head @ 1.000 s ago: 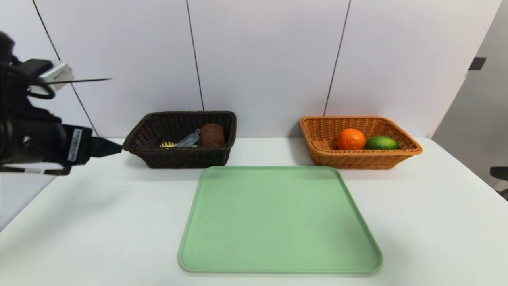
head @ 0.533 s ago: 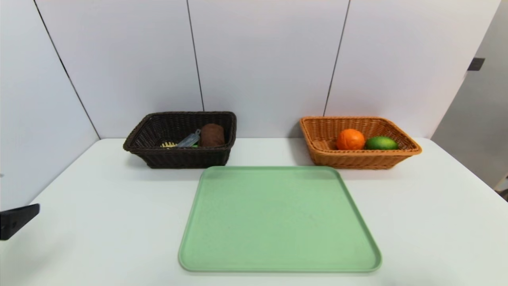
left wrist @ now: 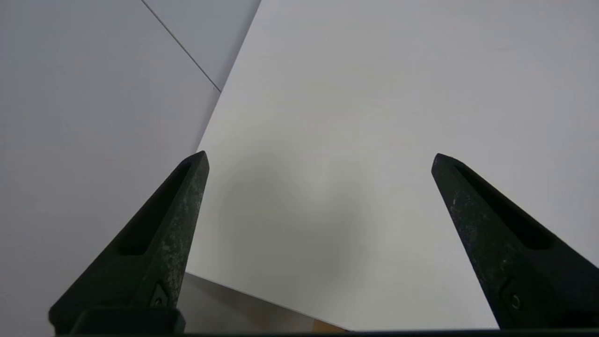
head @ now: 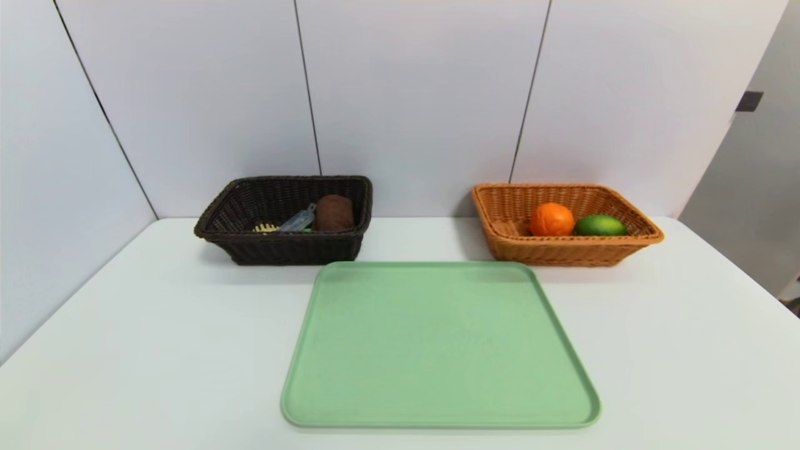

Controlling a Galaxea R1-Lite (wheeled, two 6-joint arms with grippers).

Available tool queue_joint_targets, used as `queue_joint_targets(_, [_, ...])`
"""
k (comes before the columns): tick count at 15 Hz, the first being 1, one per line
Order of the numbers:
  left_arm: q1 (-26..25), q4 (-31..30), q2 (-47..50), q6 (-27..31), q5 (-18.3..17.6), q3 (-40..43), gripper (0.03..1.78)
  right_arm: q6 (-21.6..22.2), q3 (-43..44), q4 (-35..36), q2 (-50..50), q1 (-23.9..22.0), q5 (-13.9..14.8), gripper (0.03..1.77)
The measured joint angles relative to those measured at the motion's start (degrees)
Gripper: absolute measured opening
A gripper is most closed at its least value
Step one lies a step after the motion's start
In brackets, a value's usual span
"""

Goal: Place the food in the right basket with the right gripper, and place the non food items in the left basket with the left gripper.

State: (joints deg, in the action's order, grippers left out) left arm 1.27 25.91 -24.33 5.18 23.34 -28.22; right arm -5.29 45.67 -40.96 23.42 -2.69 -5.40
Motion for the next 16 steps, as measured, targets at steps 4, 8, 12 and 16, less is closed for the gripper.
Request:
queue_joint_targets(4, [-1.5,0.0,8.0,1.5,-3.1,7.6,1.69,-0.2,-4.5,-1.5,-5.6,-0.2,0.1,1.71])
queue_joint_targets(8, [-2.6,0.0,13.0,1.8,-5.0,12.0,1.69,-1.3,-6.6,-1.9,-8.5,0.8,0.1,1.71])
queue_joint_targets(12, [-2.7,-2.5,14.3,0.8,-5.3,14.4,1.69,-3.7,-12.2,-0.2,-13.3,2.1,0.4,1.71])
queue_joint_targets(16, [-2.6,-16.7,14.6,0.5,-6.3,20.8,1.69,-4.0,-25.9,17.3,-19.0,2.5,0.7,1.71])
